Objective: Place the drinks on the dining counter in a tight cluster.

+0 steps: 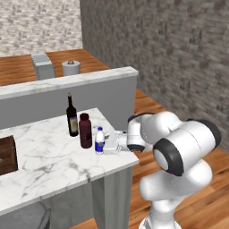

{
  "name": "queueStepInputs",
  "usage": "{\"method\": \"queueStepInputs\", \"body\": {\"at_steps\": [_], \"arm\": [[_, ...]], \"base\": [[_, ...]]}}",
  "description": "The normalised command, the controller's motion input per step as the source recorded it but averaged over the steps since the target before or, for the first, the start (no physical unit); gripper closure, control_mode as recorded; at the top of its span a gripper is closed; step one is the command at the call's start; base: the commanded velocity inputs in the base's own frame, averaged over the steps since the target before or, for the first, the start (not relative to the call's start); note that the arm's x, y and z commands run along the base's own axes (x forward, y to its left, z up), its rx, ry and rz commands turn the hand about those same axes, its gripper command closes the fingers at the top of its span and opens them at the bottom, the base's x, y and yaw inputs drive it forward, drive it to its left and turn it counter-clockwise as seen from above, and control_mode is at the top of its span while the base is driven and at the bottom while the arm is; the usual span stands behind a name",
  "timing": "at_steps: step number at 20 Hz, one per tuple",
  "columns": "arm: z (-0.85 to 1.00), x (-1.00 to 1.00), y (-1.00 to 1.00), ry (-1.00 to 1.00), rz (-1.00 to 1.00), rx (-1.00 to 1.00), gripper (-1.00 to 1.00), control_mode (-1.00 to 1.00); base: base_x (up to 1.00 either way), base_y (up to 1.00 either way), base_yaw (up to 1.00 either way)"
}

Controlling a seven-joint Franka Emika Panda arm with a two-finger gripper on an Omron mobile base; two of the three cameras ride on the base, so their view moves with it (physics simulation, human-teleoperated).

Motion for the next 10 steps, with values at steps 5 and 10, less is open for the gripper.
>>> {"method": "queueStepInputs", "body": {"at_steps": [5, 10], "arm": [[-0.1, 0.02, 0.0, 0.0, -0.01, 0.0, 1.0, -1.0], [0.0, 0.12, 0.0, 0.0, 0.0, 0.0, 1.0, -1.0]], "base": [[0.0, 0.0, 0.0], [0.0, 0.0, 0.0]]}}
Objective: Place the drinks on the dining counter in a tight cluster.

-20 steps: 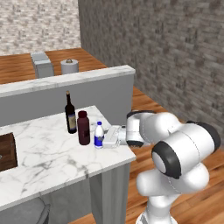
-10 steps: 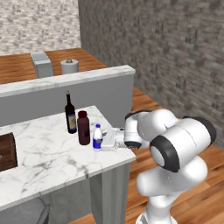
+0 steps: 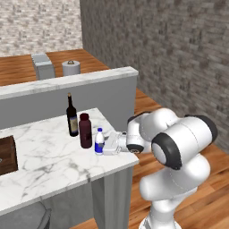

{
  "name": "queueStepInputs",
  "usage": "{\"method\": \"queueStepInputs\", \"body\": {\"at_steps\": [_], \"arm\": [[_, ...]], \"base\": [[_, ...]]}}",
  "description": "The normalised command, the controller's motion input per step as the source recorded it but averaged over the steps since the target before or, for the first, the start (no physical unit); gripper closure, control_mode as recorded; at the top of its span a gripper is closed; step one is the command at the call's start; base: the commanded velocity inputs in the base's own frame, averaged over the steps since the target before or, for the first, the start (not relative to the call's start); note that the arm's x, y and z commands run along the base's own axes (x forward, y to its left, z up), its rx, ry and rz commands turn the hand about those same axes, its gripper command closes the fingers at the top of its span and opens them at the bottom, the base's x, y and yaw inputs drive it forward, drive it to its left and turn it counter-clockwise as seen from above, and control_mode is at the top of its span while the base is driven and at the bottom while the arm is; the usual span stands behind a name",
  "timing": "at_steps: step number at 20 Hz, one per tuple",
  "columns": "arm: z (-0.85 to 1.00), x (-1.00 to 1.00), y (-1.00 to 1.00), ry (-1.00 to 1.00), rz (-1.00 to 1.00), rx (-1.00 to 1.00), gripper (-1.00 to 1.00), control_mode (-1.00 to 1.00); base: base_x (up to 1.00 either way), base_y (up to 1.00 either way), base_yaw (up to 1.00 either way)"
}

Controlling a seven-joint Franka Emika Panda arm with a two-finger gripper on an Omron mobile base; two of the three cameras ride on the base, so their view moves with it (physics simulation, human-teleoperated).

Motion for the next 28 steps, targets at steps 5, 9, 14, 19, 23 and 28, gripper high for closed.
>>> {"method": "queueStepInputs", "body": {"at_steps": [5, 9, 14, 19, 23, 28], "arm": [[0.0, 0.03, 0.01, 0.0, 0.0, 0.0, 1.0, -1.0], [0.0, 0.01, 0.02, 0.0, 0.0, 0.0, 1.0, -1.0], [0.0, 0.02, 0.09, 0.0, 0.0, -0.01, 1.0, -1.0], [0.0, 0.09, 0.17, 0.0, 0.0, -0.03, 1.0, -1.0], [0.0, 0.13, 0.1, 0.0, 0.0, -0.02, 1.0, -1.0], [0.0, 0.11, 0.0, 0.0, 0.0, 0.0, 1.0, -1.0]], "base": [[0.0, 0.0, 0.0], [0.0, 0.0, 0.0], [0.0, 0.0, 0.0], [0.0, 0.0, 0.0], [0.0, 0.0, 0.0], [0.0, 0.0, 0.0]]}}
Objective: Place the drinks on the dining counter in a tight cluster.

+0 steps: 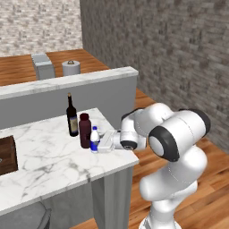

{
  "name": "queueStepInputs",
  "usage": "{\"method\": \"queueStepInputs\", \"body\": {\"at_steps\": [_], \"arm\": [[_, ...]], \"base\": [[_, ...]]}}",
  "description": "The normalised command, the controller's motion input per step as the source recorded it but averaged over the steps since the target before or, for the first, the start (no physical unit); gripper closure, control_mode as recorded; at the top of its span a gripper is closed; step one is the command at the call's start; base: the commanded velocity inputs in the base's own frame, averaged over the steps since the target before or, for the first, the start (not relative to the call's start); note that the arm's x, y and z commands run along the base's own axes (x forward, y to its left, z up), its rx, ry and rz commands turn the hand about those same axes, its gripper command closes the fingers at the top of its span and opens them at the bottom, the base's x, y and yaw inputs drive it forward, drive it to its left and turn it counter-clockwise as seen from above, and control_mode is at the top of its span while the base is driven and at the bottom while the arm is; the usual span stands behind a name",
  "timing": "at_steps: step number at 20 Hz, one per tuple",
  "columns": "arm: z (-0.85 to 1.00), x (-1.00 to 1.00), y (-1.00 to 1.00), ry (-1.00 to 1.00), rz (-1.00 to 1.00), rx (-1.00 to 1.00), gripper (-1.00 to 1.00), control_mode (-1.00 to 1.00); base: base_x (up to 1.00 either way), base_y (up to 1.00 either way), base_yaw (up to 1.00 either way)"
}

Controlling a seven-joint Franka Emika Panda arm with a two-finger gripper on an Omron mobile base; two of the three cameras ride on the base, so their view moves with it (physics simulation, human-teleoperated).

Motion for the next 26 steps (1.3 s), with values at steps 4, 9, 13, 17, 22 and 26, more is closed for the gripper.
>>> {"method": "queueStepInputs", "body": {"at_steps": [4, 9, 13, 17, 22, 26], "arm": [[0.0, 0.16, 0.0, 0.0, 0.0, 0.0, 1.0, -1.0], [0.0, 0.1, 0.0, 0.0, 0.0, 0.0, 1.0, -1.0], [-0.04, 0.03, 0.0, 0.0, 0.0, 0.0, 1.0, -1.0], [-0.31, -0.09, 0.0, 0.0, -0.01, 0.0, 1.0, -1.0], [-0.3, -0.1, 0.0, 0.0, -0.01, 0.0, 1.0, -1.0], [-0.2, -0.03, 0.0, 0.0, -0.01, 0.0, 1.0, -1.0]], "base": [[0.0, 0.0, 0.0], [0.0, 0.0, 0.0], [0.0, 0.0, 0.0], [0.0, 0.0, 0.0], [0.0, 0.0, 0.0], [0.0, 0.0, 0.0]]}}
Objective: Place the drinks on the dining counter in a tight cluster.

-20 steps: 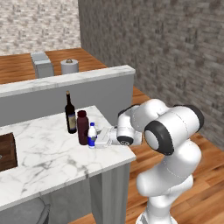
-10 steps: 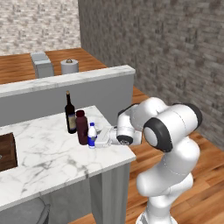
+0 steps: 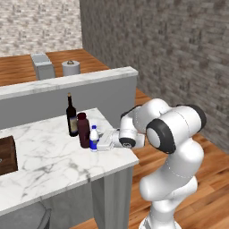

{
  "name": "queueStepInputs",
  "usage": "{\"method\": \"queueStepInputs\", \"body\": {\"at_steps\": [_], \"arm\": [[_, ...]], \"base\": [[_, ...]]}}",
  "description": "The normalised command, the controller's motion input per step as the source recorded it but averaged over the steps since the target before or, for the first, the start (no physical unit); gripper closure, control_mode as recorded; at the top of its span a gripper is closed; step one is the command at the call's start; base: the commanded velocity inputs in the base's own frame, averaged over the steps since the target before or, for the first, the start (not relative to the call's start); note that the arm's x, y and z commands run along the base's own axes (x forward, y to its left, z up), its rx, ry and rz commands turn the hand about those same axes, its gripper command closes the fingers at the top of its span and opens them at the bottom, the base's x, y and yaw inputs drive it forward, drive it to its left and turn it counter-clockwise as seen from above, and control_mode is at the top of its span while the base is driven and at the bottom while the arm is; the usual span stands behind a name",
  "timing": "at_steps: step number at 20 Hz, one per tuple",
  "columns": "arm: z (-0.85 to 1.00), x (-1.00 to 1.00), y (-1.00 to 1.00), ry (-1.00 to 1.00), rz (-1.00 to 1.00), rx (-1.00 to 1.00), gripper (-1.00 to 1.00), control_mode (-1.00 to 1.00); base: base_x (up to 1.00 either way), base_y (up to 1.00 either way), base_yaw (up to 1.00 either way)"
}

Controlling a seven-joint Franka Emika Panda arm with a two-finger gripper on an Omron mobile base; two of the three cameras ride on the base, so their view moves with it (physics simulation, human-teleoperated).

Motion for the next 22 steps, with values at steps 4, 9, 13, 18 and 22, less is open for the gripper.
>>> {"method": "queueStepInputs", "body": {"at_steps": [4, 9, 13, 18, 22], "arm": [[-0.11, -0.02, 0.0, 0.0, -0.02, 0.0, 1.0, -1.0], [0.0, -0.11, 0.0, -0.01, -0.02, 0.0, 1.0, -1.0], [0.0, 0.0, 0.0, 0.0, 0.0, 0.0, 1.0, -1.0], [0.0, 0.0, 0.0, 0.0, 0.0, 0.0, -1.0, -1.0], [0.0, 0.0, 0.0, 0.0, 0.0, 0.0, -1.0, -1.0]], "base": [[0.0, 0.0, 0.0], [0.0, 0.0, 0.0], [0.0, 0.0, 0.0], [0.0, 0.0, 0.0], [0.0, 0.0, 0.0]]}}
